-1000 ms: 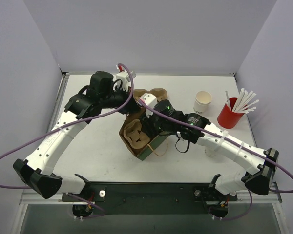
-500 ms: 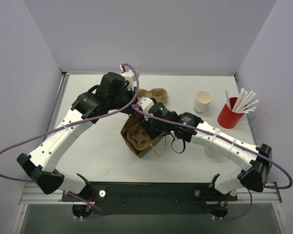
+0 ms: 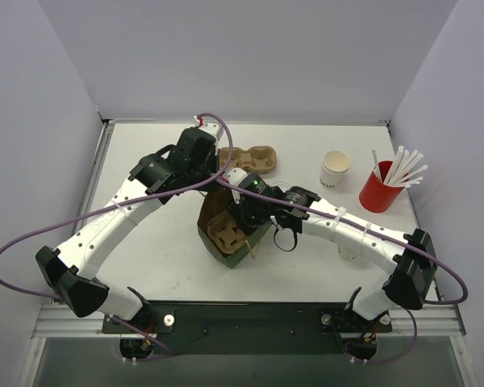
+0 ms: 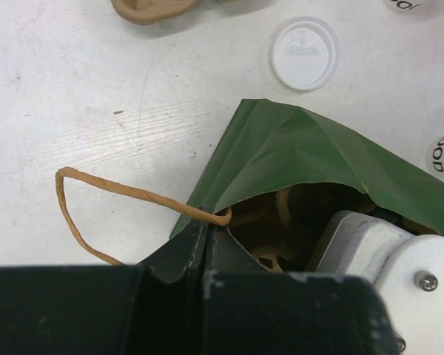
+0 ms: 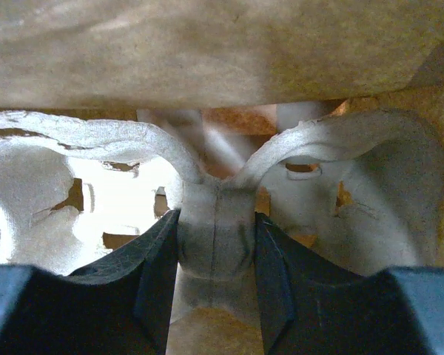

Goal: Pack the takeout coffee

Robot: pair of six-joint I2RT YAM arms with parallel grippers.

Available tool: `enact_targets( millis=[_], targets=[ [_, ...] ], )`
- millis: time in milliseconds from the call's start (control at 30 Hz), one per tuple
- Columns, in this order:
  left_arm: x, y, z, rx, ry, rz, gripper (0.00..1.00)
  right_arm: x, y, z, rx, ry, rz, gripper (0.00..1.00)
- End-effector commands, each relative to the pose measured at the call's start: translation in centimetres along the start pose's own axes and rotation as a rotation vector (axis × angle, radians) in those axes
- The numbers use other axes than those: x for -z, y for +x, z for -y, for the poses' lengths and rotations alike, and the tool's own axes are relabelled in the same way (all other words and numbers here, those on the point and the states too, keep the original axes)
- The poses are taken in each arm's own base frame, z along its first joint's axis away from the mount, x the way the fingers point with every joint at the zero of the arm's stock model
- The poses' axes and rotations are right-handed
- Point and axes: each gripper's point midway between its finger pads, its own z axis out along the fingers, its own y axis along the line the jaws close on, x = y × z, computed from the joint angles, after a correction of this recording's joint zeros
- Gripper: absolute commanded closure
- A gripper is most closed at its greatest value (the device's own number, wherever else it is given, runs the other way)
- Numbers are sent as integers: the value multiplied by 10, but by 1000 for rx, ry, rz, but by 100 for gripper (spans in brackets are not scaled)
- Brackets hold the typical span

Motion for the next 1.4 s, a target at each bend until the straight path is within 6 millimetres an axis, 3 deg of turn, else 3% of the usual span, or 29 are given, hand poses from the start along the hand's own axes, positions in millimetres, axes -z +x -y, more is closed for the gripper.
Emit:
enact_targets(
  millis=[0, 433, 1367],
  targets=[
    [-2, -19, 20, -53, 47, 58, 100, -16, 40, -2, 76, -10, -147, 79],
    [-6, -16, 49, -120, 211, 21, 100, -22, 46, -2, 74, -3, -169, 78],
    [-1, -15, 69, -128, 328, 4, 100, -28, 48, 4, 86, 35, -191, 78]
  ],
)
